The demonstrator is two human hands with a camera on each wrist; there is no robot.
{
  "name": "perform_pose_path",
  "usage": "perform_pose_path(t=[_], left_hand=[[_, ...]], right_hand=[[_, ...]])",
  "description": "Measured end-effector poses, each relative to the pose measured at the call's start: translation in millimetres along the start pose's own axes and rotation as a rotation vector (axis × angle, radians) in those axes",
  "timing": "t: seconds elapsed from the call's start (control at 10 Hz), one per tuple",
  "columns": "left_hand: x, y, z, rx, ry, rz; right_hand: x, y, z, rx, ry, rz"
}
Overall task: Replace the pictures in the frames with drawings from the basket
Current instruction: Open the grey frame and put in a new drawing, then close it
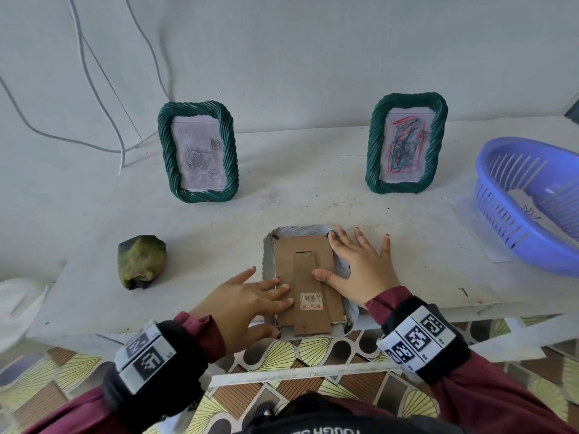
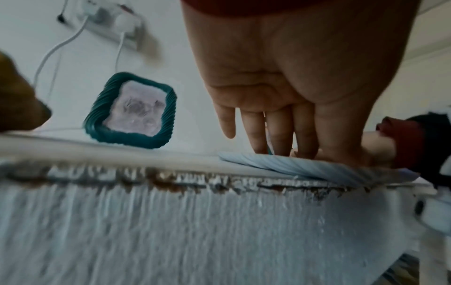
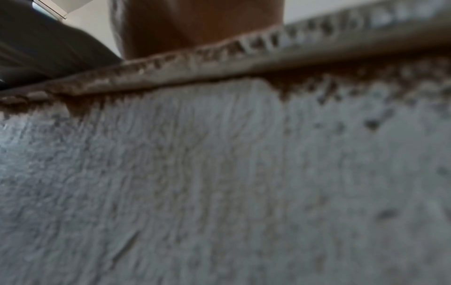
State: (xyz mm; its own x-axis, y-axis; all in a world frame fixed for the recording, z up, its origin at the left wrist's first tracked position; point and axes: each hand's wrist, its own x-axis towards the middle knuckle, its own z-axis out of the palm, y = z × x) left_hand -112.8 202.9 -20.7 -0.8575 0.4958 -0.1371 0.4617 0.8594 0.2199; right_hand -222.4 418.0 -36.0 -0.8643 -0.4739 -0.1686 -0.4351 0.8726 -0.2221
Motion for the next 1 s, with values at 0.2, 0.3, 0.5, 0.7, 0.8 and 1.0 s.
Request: perform_pose_path(t=[0.2,0.3,0.5,0.7,0.8,1.0], left_hand=[[9,-3,-6,0.070,0.004,0.109],[9,-4,-7,0.087,-0.021,0.129],[12,-2,-10,0.133,0.006,0.152],[18,-3,-15,0.192,0.030,0.259],[19,-2,-10,0.252,0.067,0.326],[17,-2,1,0.256,0.158,0.301]], right_hand=[[0,0,1,-0.004,-0.009,0.003],[0,0,1,-0.006,-0.006,0.004],[0,0,0,-0.006,-0.001,0.002],[-1,-1,0,-0.001,-0.003,0.000],[-1,-1,0,-0.008,-0.004,0.005],[1,0,3,-0.014,-0.010,-0.012]])
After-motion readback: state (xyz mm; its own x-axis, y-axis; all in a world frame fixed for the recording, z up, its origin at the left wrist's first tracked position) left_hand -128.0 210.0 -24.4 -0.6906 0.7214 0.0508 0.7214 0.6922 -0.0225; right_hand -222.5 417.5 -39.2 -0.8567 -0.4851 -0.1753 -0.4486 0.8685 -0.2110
